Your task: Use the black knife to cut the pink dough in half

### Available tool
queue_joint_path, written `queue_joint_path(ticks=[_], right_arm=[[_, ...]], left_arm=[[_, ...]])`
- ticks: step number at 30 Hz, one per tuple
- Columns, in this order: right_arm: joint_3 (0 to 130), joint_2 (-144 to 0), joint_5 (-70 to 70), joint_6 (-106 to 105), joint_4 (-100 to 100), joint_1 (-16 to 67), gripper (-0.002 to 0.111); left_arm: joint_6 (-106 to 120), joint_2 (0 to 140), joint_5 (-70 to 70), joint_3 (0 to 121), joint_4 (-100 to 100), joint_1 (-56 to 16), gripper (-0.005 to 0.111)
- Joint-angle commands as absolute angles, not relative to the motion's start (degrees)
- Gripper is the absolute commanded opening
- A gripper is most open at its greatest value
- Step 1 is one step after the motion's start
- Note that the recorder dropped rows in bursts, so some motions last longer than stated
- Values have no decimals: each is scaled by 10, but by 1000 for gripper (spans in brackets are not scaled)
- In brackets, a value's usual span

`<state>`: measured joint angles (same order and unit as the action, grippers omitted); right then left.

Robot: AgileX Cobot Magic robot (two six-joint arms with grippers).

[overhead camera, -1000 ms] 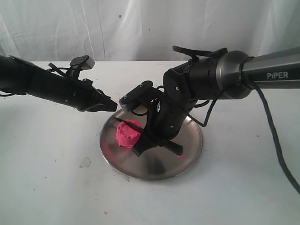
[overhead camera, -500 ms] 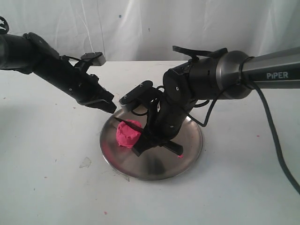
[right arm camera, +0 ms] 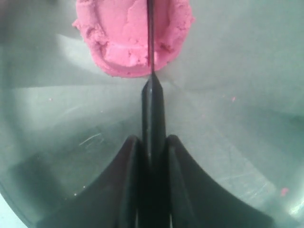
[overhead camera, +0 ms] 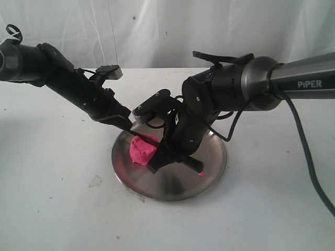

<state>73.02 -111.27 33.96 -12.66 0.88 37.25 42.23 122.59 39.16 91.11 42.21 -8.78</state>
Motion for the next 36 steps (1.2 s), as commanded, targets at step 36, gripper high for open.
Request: queue_joint_path(ticks=[36], right_arm=[[735,-1115,345,-132,8,371,0]], left_arm=[[420,1256,378,921,396,-127,0]])
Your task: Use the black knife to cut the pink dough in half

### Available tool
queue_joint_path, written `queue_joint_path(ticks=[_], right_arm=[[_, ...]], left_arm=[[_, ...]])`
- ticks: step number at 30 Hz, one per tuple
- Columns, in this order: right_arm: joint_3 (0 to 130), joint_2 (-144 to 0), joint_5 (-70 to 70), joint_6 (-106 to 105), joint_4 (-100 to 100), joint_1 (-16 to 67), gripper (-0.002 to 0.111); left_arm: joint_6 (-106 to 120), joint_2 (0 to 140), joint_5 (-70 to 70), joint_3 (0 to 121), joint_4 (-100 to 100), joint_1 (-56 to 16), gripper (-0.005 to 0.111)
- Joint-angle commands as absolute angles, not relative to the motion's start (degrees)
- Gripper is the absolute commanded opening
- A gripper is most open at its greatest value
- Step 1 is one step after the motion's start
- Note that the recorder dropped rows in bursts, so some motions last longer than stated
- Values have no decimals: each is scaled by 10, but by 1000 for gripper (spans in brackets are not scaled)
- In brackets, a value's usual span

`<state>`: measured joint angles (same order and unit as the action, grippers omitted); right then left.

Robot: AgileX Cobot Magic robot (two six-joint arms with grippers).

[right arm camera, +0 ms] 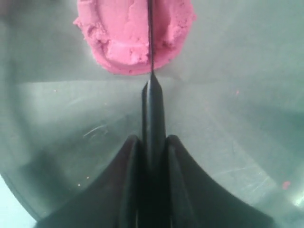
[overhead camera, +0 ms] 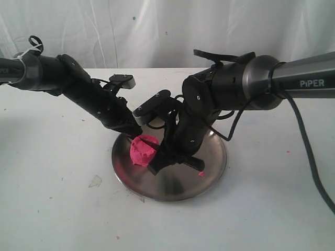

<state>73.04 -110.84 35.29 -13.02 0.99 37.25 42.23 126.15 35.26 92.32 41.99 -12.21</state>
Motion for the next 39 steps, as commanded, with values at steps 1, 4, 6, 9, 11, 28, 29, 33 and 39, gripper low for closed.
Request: queue_joint_path(ticks=[1,4,6,9,11,28,29,33,39], right_arm=[[735,-1122,345,-132,8,371,0],[735,-1125,343,-132,8,371,0],[735,-1126,339,-132,8,371,0],[735,-1126,334,-132,8,371,0],[735,-1126,334,-132,8,371,0],[735,-1126,330,-132,8,371,0],[735,-1126,328,-132,11,371,0],[735,-1134,323,-132,19,371,0],[735,-1148,320,-132,19,371,0]], left_arm=[[419,1250,377,921,384,-127,0],[403,1231,369,921,350,-127,0],[389,1218,364,921,325,-127,0],[379,1204,366,921,305,-127,0],[371,1201,369,921,298,-127,0],[372,1236,371,919,331,-127,0],[372,1236,371,919,334,-127,0],[375,1236,370,919,342,-127,0],[375,1236,368,919,342,-127,0]])
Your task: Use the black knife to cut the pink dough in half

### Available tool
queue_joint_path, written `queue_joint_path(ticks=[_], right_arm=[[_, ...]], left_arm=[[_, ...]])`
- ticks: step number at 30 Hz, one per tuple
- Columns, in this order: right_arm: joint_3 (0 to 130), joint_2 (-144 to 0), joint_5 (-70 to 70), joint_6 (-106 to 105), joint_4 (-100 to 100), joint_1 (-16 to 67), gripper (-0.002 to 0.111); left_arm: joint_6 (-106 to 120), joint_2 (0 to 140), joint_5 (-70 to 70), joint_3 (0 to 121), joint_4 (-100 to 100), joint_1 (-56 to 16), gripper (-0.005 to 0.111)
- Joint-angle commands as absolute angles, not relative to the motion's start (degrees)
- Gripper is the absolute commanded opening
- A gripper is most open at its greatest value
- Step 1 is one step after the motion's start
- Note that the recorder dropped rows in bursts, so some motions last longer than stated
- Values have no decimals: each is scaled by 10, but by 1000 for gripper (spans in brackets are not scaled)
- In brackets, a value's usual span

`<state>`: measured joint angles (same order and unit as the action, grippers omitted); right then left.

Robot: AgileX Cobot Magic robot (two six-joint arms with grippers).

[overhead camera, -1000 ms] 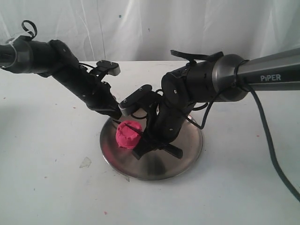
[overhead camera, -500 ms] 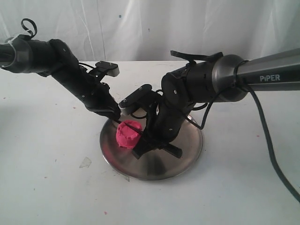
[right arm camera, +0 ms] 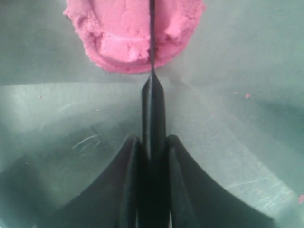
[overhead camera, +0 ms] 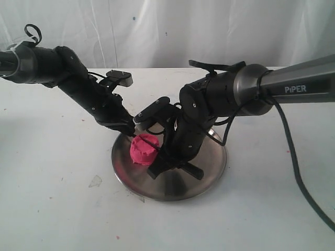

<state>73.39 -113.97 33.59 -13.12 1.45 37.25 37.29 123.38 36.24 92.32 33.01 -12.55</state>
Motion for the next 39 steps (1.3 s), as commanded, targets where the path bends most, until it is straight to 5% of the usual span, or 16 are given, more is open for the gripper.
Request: queue_joint_path(ticks=[1,39], right_arm=[[735,-1150,319,-132,19,371,0],[736,-1160,316,-135,19,371,0]], left_arm=[[375,1236,367,919,342,-127,0],[376,1259,401,941,354,-128,0]])
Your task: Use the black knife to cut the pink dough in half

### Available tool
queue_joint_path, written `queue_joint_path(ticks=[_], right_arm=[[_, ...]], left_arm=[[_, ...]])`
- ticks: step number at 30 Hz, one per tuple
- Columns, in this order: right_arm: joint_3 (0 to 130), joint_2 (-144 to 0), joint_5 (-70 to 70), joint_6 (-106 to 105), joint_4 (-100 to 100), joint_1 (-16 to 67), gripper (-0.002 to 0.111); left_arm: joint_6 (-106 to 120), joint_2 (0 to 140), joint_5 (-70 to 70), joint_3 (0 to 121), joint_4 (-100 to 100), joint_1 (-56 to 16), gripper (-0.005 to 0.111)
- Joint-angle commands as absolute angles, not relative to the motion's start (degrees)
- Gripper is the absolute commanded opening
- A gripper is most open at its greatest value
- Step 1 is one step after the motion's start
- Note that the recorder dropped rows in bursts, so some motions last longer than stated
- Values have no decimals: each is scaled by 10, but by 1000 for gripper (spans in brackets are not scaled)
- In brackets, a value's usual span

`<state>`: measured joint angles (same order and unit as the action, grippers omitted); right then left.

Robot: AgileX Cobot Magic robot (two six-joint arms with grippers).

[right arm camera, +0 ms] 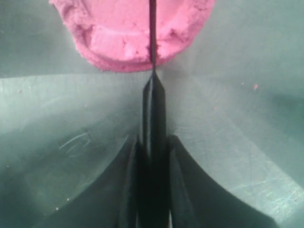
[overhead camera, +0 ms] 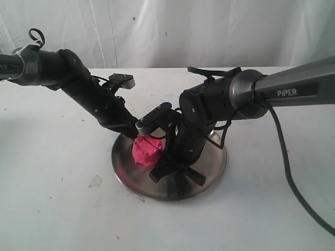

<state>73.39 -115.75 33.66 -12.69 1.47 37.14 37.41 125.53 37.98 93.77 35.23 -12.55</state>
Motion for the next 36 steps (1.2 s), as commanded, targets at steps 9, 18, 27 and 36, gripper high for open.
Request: queue_joint_path(ticks=[9,18,27,36], right_arm=[[736,-1140,324,-135,19,371,0],[736,-1162,319,-135,19,371,0],[736,-1135,324,-135,24,371,0],[736,-1177,317,-135,24,371,0]], left_arm=[[376,1264,399,941,354,-128,0],[376,1253,399,941,349,-128,0],[376,1273,396,937,349,-128,0],[376,1243,403,941,348,-128,0]])
